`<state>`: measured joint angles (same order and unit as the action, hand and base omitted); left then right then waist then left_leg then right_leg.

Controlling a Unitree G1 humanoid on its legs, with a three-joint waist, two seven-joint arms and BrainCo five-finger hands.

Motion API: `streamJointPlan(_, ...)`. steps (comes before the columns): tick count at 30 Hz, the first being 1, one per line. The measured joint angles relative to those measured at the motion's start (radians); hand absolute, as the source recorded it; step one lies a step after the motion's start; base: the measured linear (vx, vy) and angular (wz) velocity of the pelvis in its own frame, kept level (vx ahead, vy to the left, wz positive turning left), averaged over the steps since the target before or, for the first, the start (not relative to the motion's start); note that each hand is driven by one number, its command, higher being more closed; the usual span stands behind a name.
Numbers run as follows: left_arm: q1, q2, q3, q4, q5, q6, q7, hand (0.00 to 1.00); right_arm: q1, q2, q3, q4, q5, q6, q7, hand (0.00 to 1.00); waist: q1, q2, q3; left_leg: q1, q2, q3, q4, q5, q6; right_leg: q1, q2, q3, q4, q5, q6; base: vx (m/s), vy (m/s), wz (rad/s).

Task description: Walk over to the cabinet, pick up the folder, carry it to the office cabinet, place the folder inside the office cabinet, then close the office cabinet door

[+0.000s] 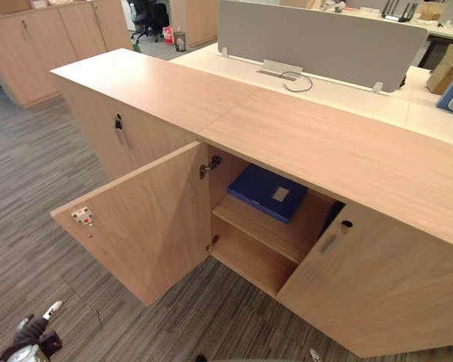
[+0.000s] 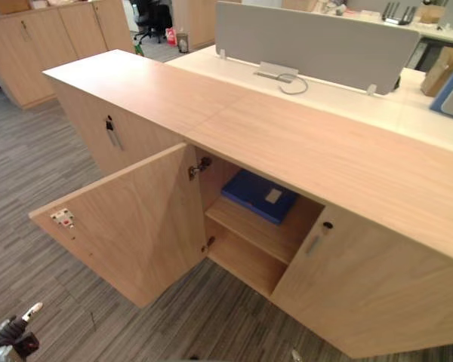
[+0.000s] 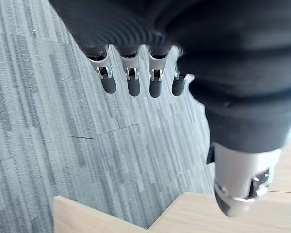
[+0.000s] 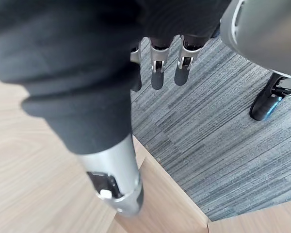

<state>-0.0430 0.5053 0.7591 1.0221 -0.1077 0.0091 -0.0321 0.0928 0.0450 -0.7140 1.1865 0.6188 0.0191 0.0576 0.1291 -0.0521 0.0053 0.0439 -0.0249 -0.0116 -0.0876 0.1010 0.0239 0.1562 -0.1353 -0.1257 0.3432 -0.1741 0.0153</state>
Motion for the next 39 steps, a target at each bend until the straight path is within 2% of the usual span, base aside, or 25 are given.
streamJointPlan(1, -0.01, 0.008, -0.007, -0.006, 0.0, 0.0, 0.009, 0.0, 0.0, 0.003, 0.0, 0.0, 0.0, 0.0, 0.003, 0.0, 0.0, 0.0, 0.0, 0.006, 0.004, 0.006, 0.0, -0.001, 0.001, -0.003, -0.008, -0.005, -0.02, -0.036, 0.017, 0.07, -0.073, -0.19)
streamJointPlan(3, -0.05, 0.008, -0.019, -0.009, -0.001, 0.0, 0.014, 0.0, 0.006, 0.001, 0.0, -0.012, 0.0, 0.0, 0.007, 0.0, -0.002, 0.0, 0.0, 0.009, 0.0, 0.012, 0.0, -0.008, -0.009, -0.02, -0.032, -0.005, -0.093, -0.027, 0.023, 0.0, -0.083, -0.13)
streamJointPlan(4, -0.082, 0.007, -0.038, -0.016, -0.001, -0.001, 0.014, 0.0, 0.016, 0.0, 0.0, -0.02, 0.0, -0.001, 0.009, 0.0, -0.005, 0.003, -0.003, 0.008, 0.001, 0.011, 0.0, -0.017, -0.021, -0.012, -0.029, 0.0, -0.101, -0.035, 0.037, -0.05, -0.129, -0.06)
streamJointPlan(7, -0.121, 0.007, -0.053, -0.037, 0.0, -0.008, 0.026, 0.0, 0.038, -0.005, 0.0, -0.036, 0.0, -0.002, 0.009, 0.0, -0.003, 0.022, -0.016, 0.002, 0.019, 0.035, -0.001, -0.02, -0.033, -0.02, -0.009, 0.014, -0.129, -0.036, 0.038, -0.07, -0.155, -0.34)
streamJointPlan(11, -0.178, 0.007, -0.107, -0.061, 0.005, -0.015, 0.044, 0.0, 0.063, -0.008, 0.0, -0.048, 0.001, -0.003, 0.009, 0.0, -0.007, 0.026, -0.021, -0.018, 0.03, 0.05, -0.002, -0.01, -0.047, -0.039, -0.002, 0.021, -0.146, -0.036, 0.038, -0.09, -0.083, -0.15)
streamJointPlan(19, -0.235, 0.027, -0.263, -0.093, 0.025, -0.024, 0.06, 0.0, 0.077, -0.008, 0.04, -0.052, 0.028, -0.004, 0.012, 0.0, -0.017, 0.018, -0.031, -0.057, 0.013, 0.059, -0.006, -0.001, -0.053, -0.061, -0.01, 0.026, -0.193, -0.036, 0.038, -0.08, -0.002, -0.04)
streamJointPlan(31, -0.24, 0.062, -0.373, -0.217, 0.05, -0.023, 0.1, 0.0, 0.053, -0.023, 0.126, -0.013, 0.024, -0.004, 0.022, 0.0, -0.01, 0.004, -0.04, -0.078, 0.001, 0.037, -0.001, 0.02, -0.044, -0.057, -0.012, 0.023, -0.23, -0.028, 0.048, -0.03, -0.008, 0.06)
streamJointPlan(36, -0.223, 0.051, -0.384, -0.393, 0.052, -0.017, 0.11, 0.0, 0.057, -0.024, 0.128, -0.012, 0.012, -0.004, 0.028, 0.0, -0.006, 0.003, -0.04, -0.083, -0.006, 0.023, -0.002, 0.031, -0.038, -0.055, -0.019, 0.018, -0.235, -0.025, 0.054, -0.07, 0.01, 0.07)
streamJointPlan(39, -0.191, 0.007, -0.398, -0.528, 0.06, -0.02, 0.12, 0.0, 0.059, -0.031, 0.163, -0.004, -0.013, -0.004, 0.032, 0.0, -0.01, 0.003, -0.04, -0.092, -0.014, 0.016, -0.006, 0.039, -0.033, -0.056, -0.026, 0.015, -0.245, -0.024, 0.056, -0.1, 0.027, 0.07)
